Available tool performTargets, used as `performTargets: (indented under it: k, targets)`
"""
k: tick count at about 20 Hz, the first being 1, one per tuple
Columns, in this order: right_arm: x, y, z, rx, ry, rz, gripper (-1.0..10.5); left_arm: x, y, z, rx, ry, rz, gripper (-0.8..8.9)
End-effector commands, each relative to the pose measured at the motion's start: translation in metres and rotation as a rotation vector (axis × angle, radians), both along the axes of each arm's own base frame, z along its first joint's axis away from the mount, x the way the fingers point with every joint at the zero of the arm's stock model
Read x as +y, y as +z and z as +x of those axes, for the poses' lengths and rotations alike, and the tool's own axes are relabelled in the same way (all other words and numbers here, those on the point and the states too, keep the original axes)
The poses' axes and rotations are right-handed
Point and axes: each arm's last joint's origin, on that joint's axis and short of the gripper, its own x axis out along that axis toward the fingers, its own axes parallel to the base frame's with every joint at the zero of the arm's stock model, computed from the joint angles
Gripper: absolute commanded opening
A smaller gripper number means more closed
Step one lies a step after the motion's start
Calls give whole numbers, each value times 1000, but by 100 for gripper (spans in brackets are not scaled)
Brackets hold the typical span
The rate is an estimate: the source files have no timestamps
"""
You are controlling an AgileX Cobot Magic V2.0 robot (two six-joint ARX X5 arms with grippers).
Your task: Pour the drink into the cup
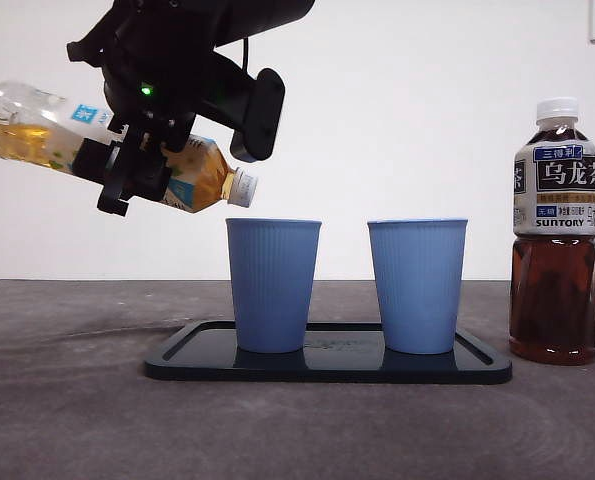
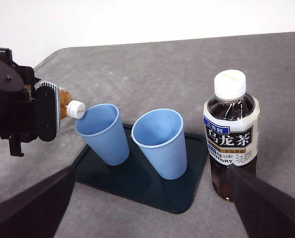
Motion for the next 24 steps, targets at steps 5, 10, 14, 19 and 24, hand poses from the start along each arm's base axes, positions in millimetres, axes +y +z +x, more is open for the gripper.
performTargets:
  k: [5, 10, 14, 19, 24]
  targets:
    - [0, 4, -1, -23, 8, -4, 491, -7, 9, 1, -127, 69, -165, 216]
    - [0, 4, -1, -22, 20, -1, 491, -6, 10, 0, -191, 130, -339, 215]
    - [1, 4, -2, -18, 62, 12, 491, -1, 17, -5, -179, 160, -536, 215]
    - [1, 3, -2, -4, 62, 7, 491, 10, 32, -11, -169, 215, -782, 215]
    - [1, 2, -2, -2, 64, -1, 491, 23, 47, -10, -187, 266, -946, 215]
